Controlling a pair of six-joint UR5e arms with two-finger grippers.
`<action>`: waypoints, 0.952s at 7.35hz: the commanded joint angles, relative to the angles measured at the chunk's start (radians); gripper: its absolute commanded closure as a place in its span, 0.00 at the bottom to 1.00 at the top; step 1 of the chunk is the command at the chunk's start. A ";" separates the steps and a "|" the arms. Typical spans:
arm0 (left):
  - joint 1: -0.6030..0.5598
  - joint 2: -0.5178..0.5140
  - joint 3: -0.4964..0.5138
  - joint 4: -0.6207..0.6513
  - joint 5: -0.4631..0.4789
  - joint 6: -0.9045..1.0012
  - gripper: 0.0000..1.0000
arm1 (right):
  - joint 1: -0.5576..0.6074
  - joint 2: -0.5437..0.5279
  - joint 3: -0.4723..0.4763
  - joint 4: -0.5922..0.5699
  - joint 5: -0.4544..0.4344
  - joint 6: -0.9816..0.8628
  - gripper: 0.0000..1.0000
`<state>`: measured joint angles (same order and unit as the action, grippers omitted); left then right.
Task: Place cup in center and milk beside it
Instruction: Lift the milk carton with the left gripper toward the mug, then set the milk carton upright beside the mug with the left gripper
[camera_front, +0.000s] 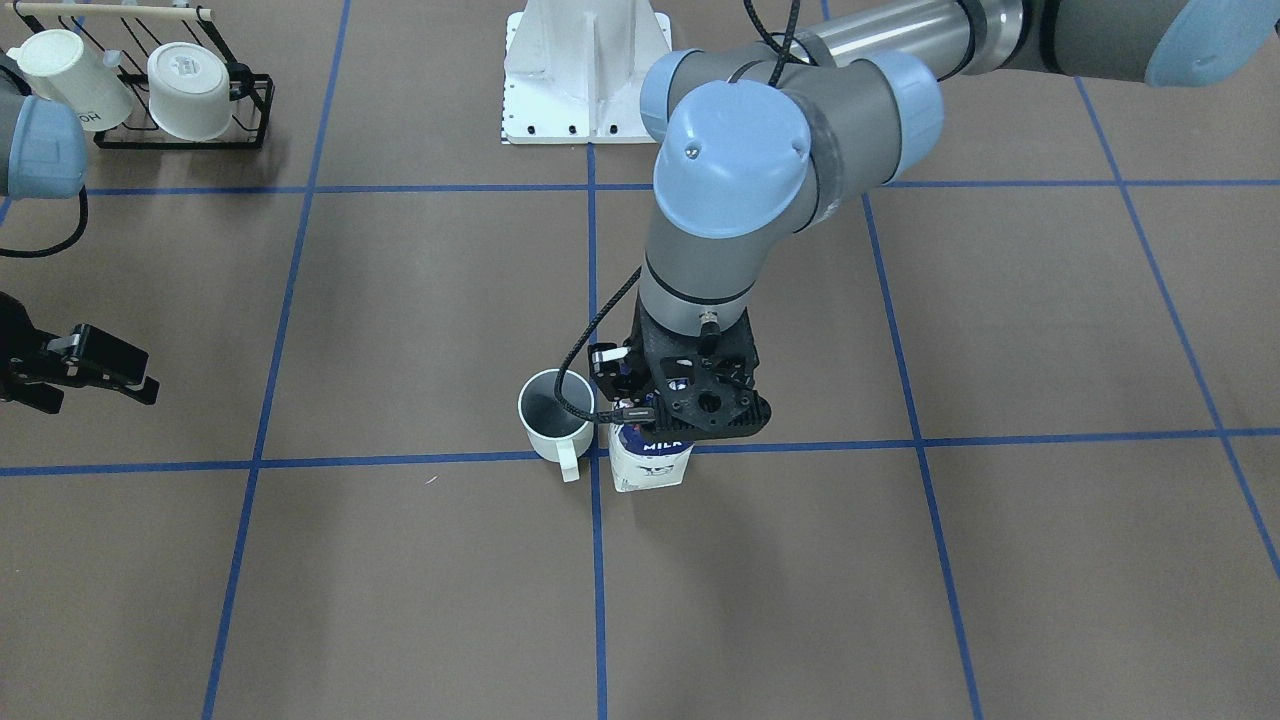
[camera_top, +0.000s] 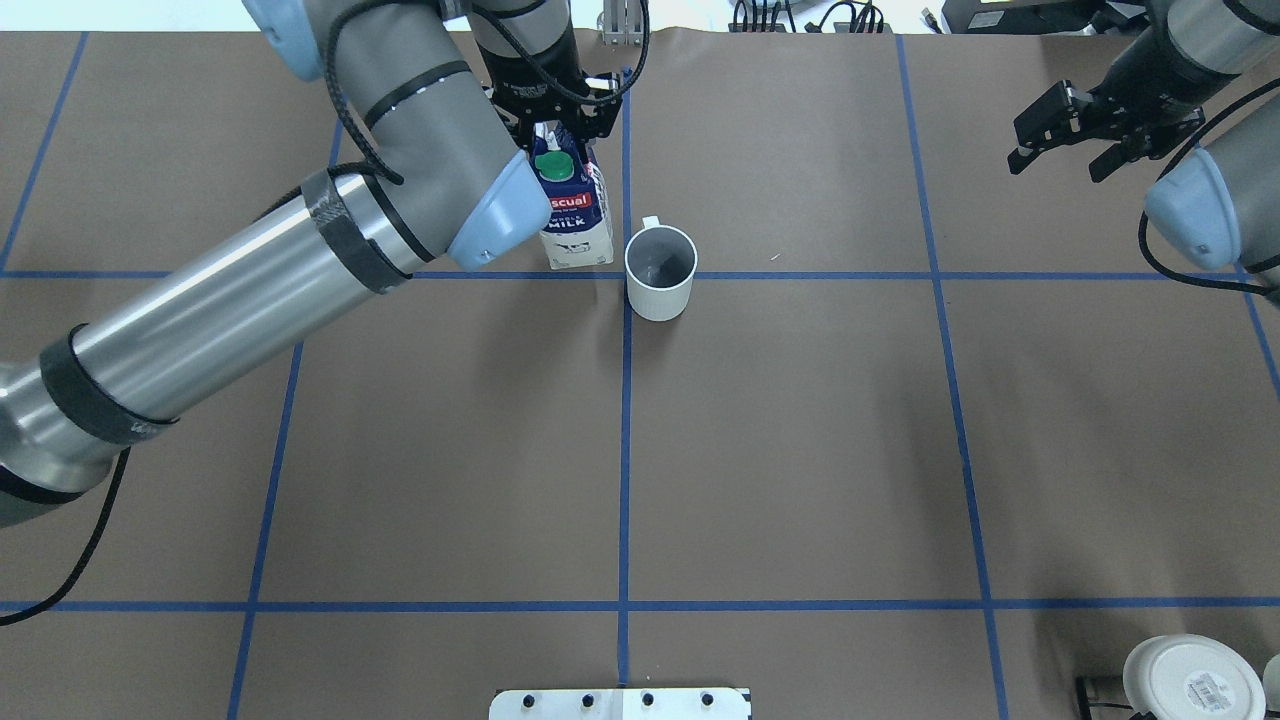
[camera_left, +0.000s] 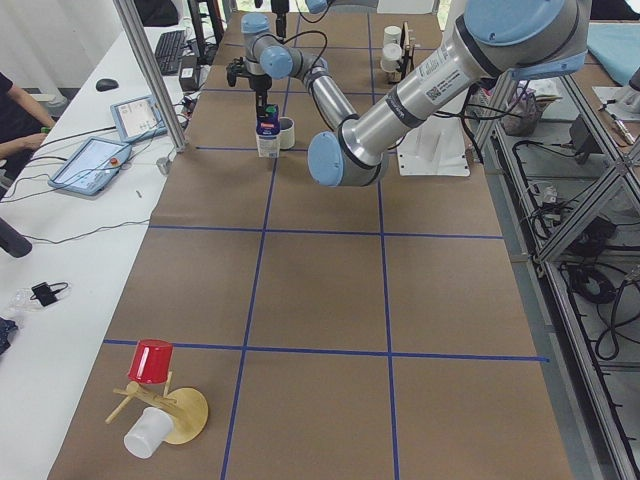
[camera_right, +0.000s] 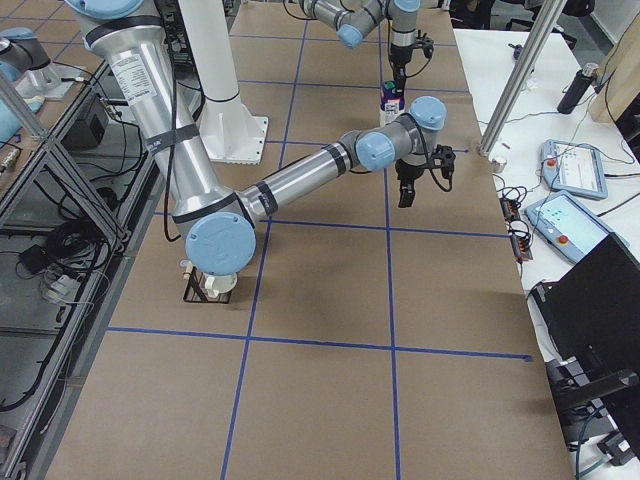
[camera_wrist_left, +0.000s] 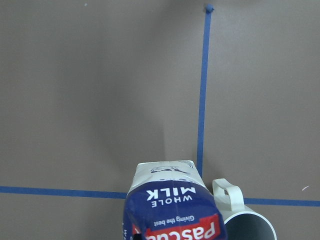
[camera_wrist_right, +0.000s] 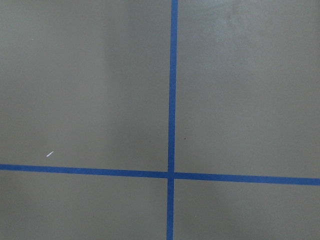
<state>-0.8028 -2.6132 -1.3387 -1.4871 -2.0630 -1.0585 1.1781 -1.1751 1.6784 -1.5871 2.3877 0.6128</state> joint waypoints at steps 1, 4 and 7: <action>0.025 -0.001 -0.010 0.004 0.023 -0.006 1.00 | 0.000 0.000 0.001 -0.001 0.004 0.001 0.00; 0.040 0.033 -0.026 0.004 0.026 -0.008 0.47 | 0.000 -0.006 0.001 0.001 0.004 0.001 0.00; 0.039 0.044 -0.086 0.045 0.024 0.006 0.02 | -0.002 -0.003 0.003 -0.002 0.002 0.001 0.00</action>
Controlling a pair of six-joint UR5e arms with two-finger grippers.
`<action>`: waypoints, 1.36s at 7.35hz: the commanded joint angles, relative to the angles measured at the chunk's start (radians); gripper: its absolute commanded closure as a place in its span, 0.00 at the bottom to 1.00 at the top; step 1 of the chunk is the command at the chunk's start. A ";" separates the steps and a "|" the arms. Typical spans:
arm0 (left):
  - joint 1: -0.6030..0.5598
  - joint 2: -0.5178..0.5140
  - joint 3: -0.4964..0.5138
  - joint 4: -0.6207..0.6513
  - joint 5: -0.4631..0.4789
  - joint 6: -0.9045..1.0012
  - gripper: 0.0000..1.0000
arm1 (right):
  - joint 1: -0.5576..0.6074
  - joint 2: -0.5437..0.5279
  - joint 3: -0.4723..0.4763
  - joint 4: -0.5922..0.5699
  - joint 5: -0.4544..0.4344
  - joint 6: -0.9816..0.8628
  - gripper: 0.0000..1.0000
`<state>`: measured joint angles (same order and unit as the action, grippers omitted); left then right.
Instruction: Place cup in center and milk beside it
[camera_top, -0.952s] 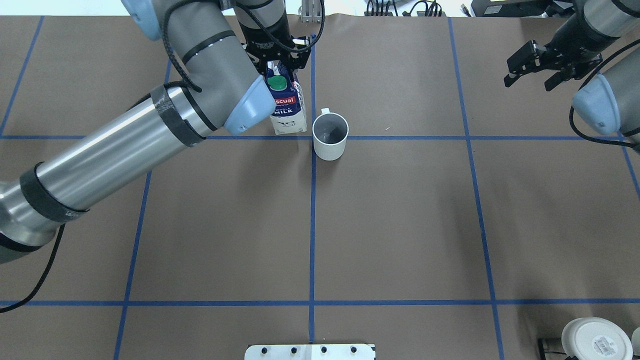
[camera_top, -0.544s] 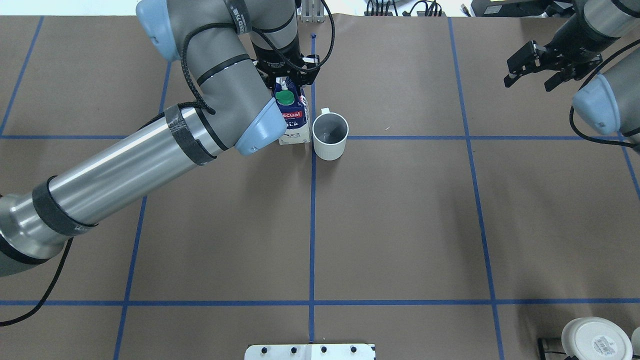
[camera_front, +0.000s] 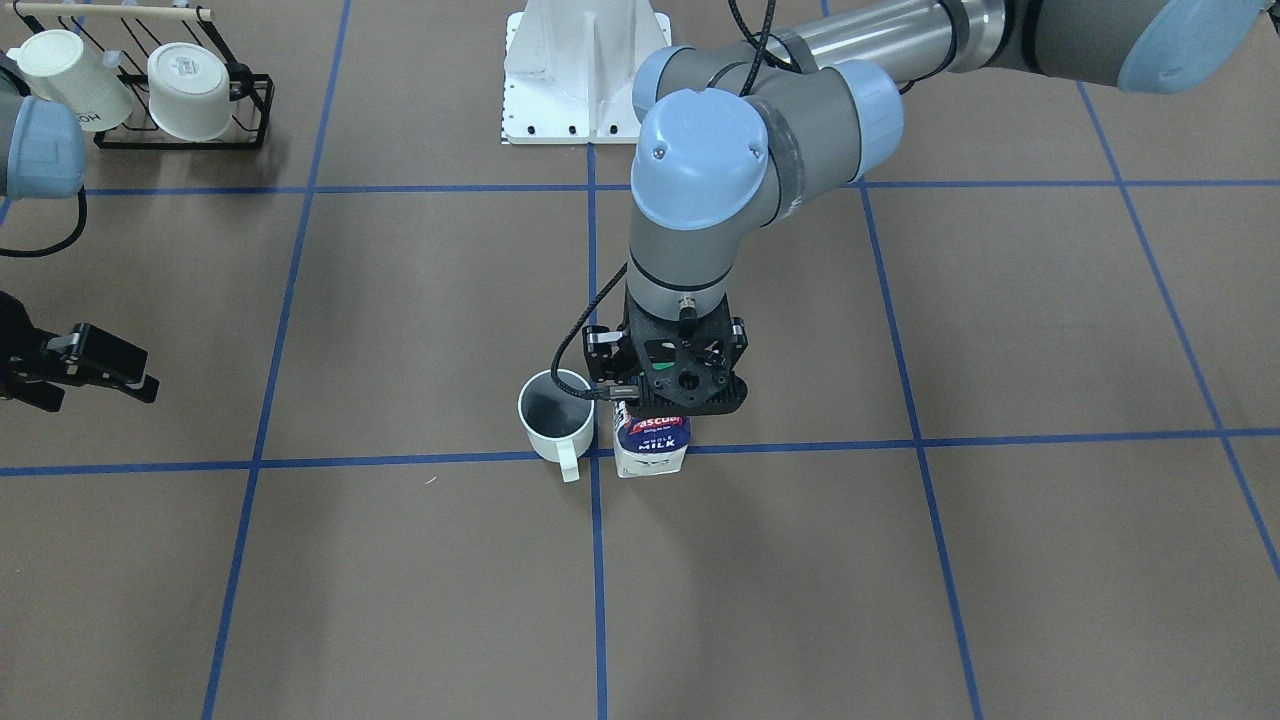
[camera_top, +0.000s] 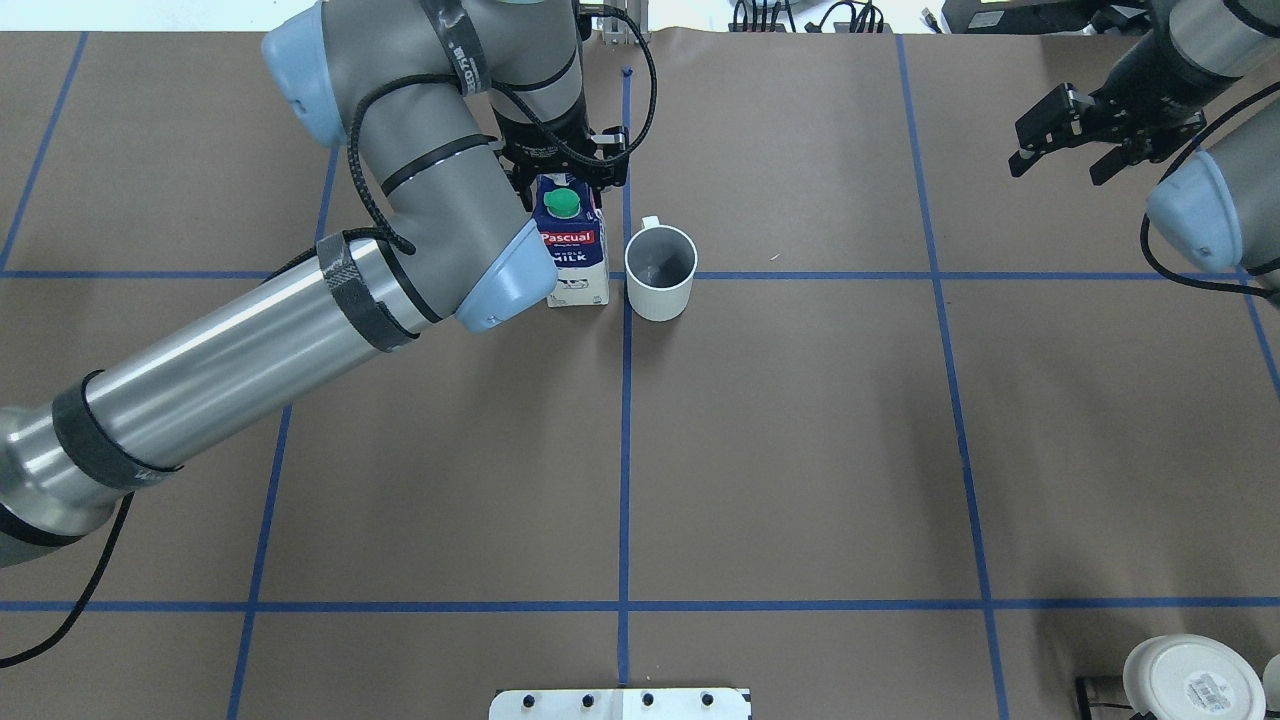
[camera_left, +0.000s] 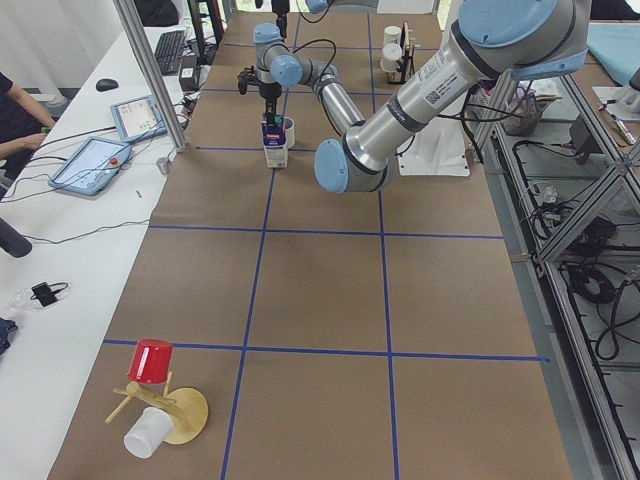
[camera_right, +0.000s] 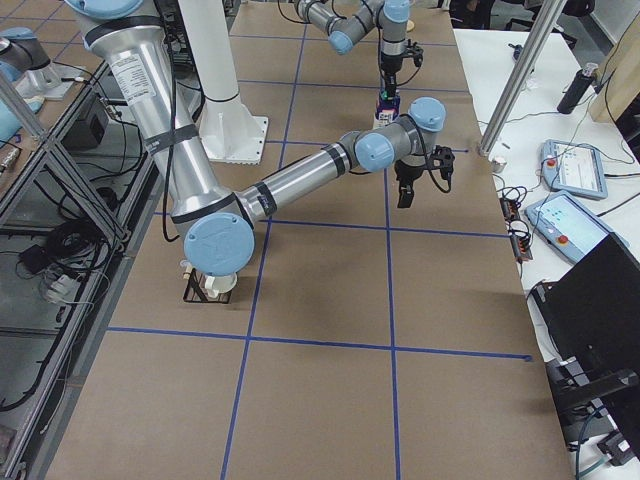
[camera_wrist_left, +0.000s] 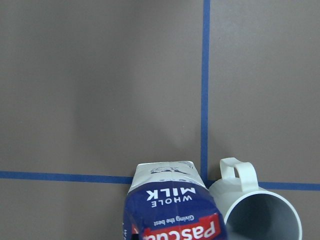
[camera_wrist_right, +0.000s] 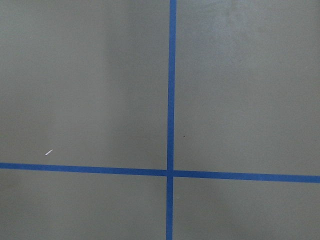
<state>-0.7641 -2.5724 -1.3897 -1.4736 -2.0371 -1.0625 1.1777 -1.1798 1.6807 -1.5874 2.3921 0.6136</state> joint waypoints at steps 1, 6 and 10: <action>-0.001 0.005 -0.084 0.070 -0.005 0.022 0.02 | 0.000 0.002 0.002 0.000 0.004 -0.002 0.00; -0.255 0.450 -0.587 0.208 -0.018 0.251 0.02 | 0.025 -0.056 -0.033 0.004 -0.017 -0.110 0.00; -0.380 0.792 -0.473 -0.188 -0.049 0.256 0.02 | 0.169 -0.081 -0.165 0.001 -0.100 -0.229 0.00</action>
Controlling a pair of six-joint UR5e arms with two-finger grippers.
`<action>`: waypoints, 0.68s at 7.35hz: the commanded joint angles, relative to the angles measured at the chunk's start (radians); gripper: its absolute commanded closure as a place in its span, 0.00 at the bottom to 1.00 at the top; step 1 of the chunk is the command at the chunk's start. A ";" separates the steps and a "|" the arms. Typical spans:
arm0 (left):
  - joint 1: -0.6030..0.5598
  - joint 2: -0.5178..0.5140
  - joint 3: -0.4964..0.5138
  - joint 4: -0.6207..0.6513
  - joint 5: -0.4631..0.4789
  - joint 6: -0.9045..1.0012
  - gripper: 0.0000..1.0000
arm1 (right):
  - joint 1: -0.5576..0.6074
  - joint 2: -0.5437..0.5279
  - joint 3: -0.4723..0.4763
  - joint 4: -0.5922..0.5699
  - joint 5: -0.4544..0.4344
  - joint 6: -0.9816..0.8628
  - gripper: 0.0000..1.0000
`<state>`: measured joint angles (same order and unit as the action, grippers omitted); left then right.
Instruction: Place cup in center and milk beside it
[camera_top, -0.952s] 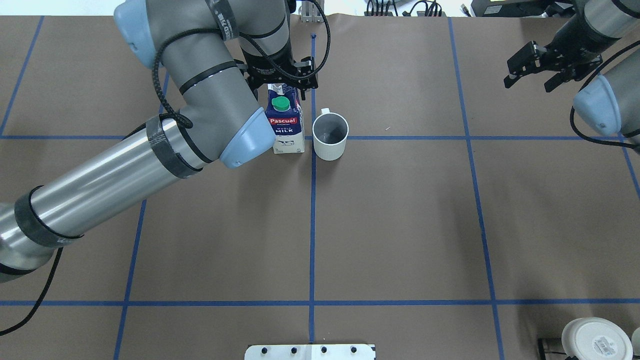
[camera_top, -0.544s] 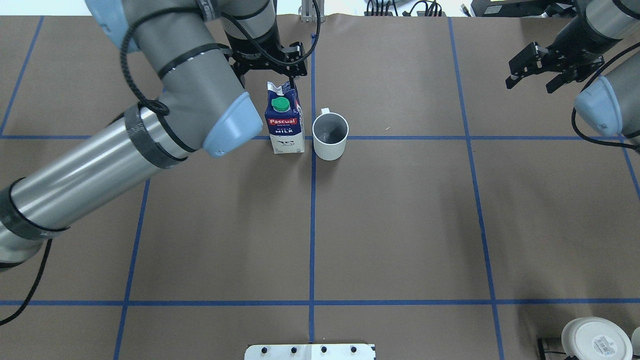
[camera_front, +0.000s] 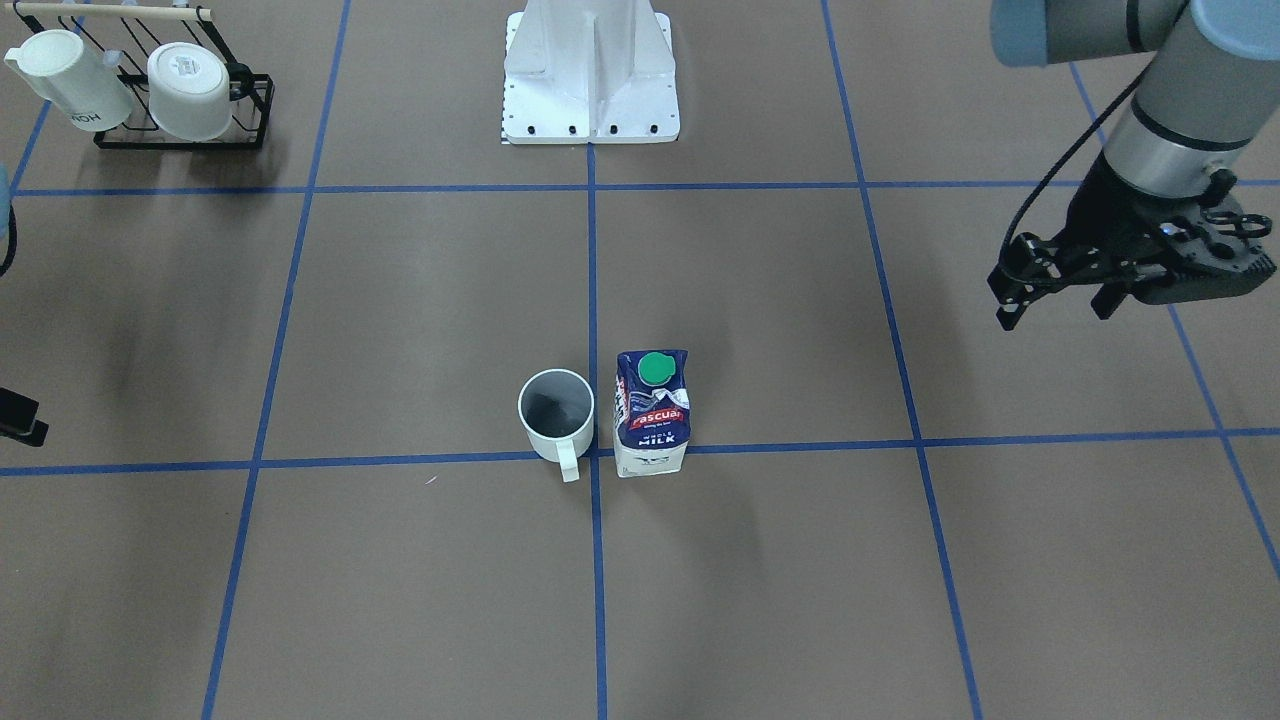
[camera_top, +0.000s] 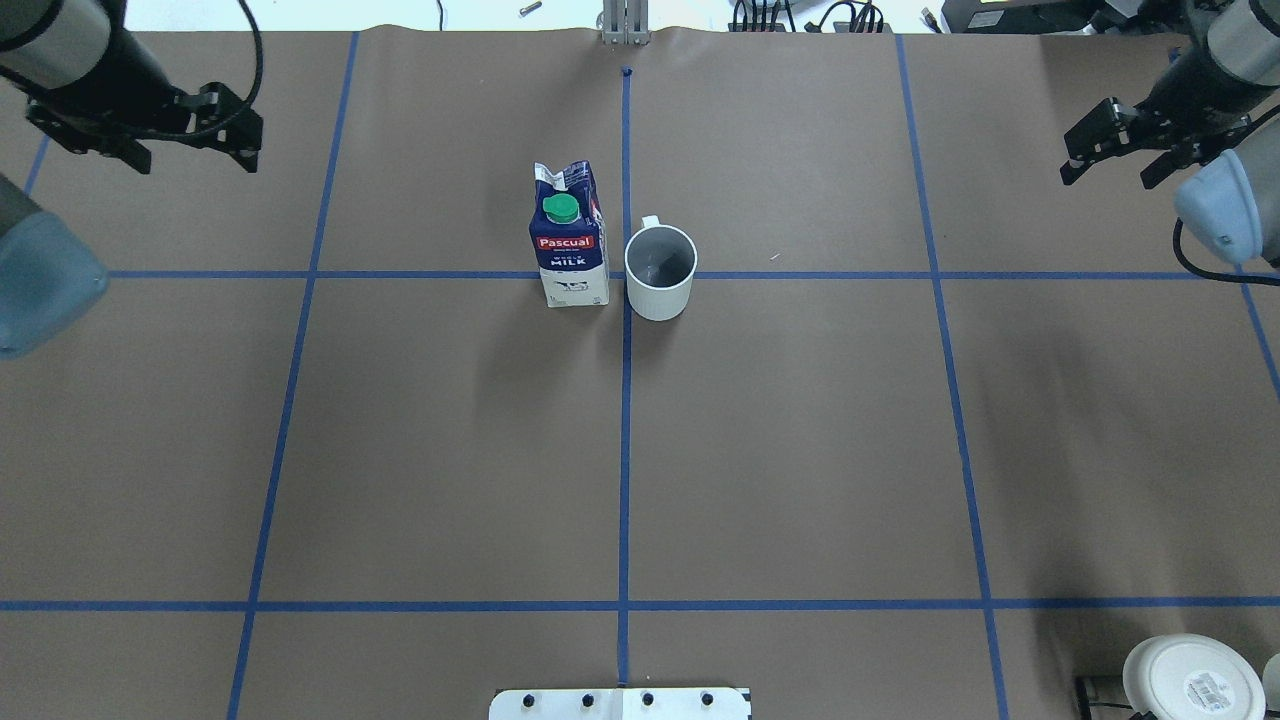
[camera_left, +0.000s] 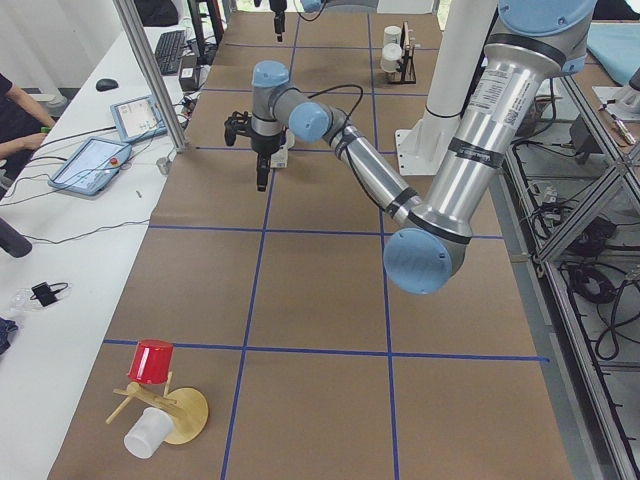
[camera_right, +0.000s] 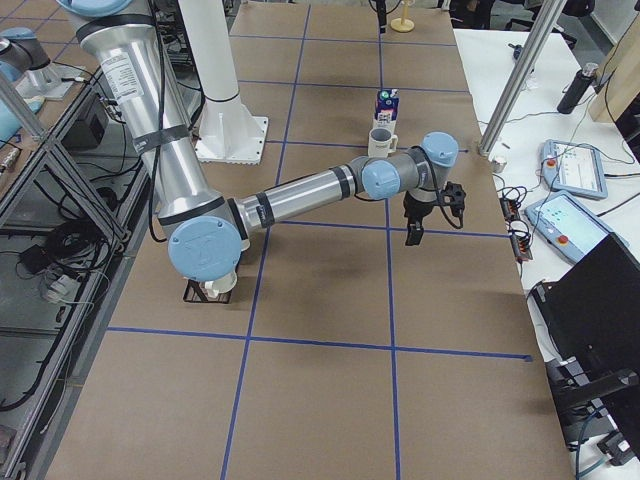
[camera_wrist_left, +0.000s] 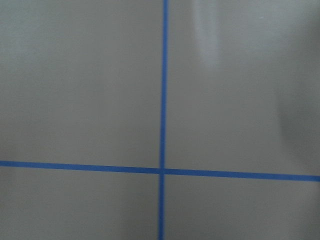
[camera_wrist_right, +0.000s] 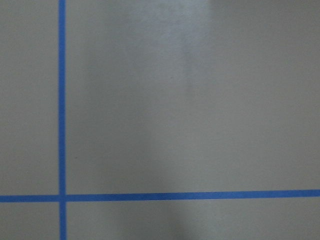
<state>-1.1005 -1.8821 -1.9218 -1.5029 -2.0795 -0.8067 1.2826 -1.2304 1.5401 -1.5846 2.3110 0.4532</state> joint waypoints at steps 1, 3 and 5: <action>-0.088 0.171 0.104 -0.225 -0.025 0.001 0.02 | 0.123 -0.049 -0.035 -0.014 -0.007 -0.208 0.00; -0.226 0.274 0.129 -0.215 -0.158 0.281 0.02 | 0.170 -0.112 -0.034 -0.011 0.011 -0.246 0.00; -0.408 0.383 0.222 -0.214 -0.244 0.608 0.02 | 0.208 -0.171 -0.025 0.000 0.067 -0.248 0.00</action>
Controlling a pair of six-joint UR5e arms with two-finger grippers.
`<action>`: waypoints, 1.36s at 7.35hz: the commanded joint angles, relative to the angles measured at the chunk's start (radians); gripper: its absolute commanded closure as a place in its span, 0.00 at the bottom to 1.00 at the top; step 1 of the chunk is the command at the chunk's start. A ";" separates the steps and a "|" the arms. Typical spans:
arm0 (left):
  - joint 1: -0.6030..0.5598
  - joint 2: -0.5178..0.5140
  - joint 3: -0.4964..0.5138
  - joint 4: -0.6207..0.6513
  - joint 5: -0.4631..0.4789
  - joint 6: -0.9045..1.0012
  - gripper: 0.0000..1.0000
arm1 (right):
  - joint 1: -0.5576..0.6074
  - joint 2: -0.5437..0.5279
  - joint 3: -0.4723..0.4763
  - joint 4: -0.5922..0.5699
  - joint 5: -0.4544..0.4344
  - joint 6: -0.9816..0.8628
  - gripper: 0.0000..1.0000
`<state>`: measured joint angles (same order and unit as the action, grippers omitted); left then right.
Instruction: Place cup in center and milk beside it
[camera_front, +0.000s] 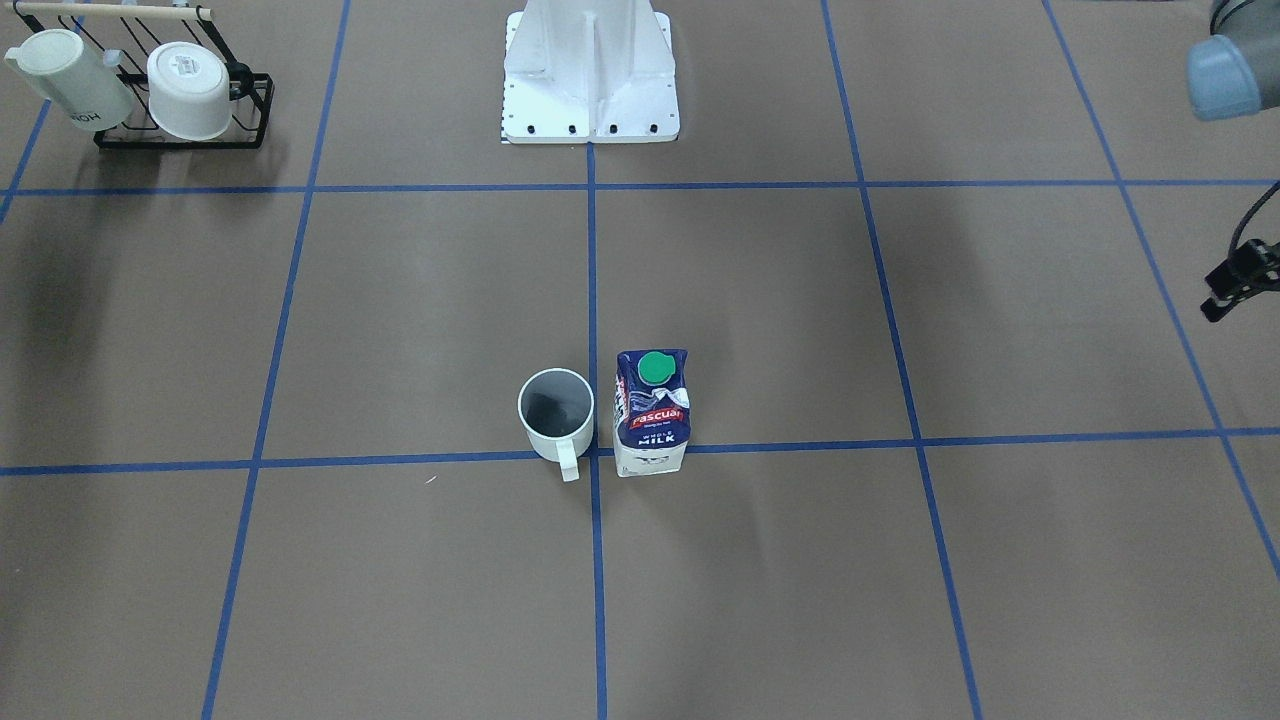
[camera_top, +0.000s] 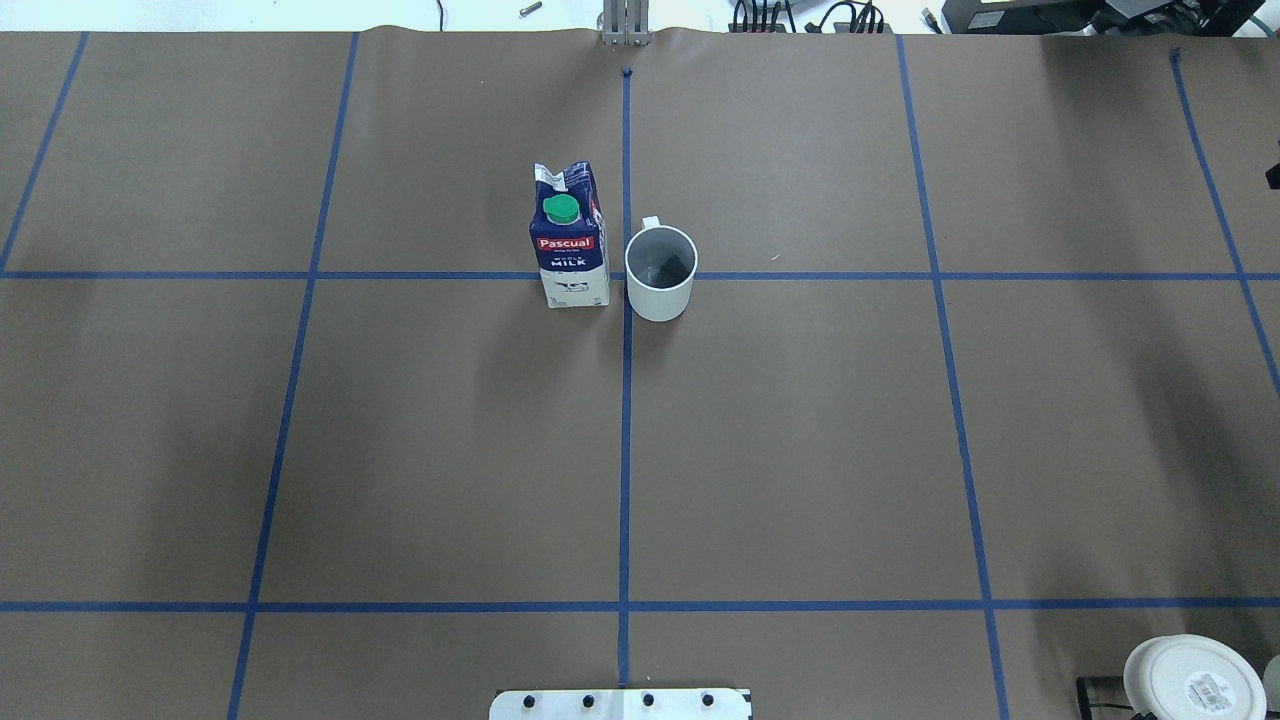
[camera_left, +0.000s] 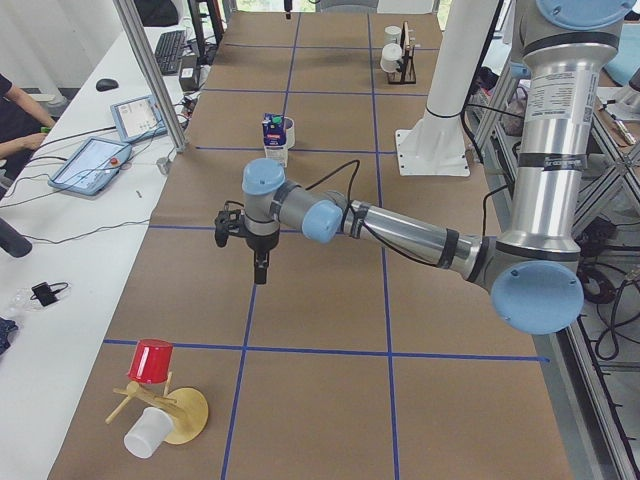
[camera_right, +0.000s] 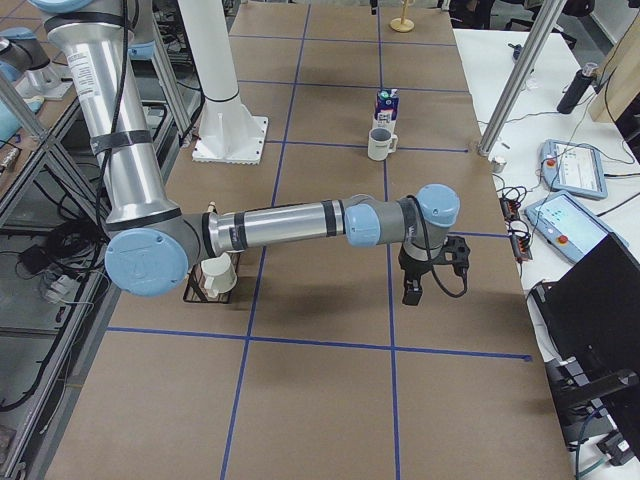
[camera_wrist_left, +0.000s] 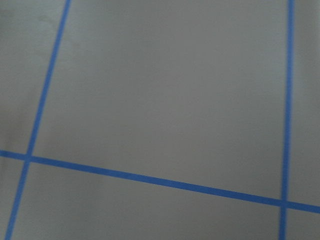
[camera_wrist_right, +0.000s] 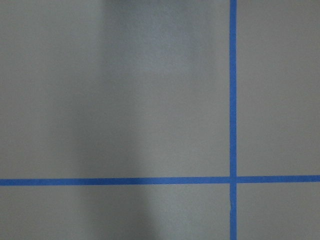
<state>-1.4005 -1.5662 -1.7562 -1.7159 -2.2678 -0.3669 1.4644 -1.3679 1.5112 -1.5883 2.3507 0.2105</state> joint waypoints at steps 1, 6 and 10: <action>-0.144 0.113 0.063 -0.002 -0.068 0.169 0.02 | 0.031 -0.042 0.006 0.005 0.029 -0.005 0.00; -0.189 0.117 0.047 -0.001 -0.102 0.175 0.02 | 0.031 -0.049 0.003 0.007 0.016 -0.003 0.00; -0.189 0.126 0.049 0.002 -0.101 0.175 0.02 | 0.031 -0.071 -0.002 0.005 0.012 -0.003 0.00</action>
<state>-1.5887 -1.4428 -1.7074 -1.7136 -2.3686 -0.1917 1.4956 -1.4310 1.5102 -1.5818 2.3635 0.2061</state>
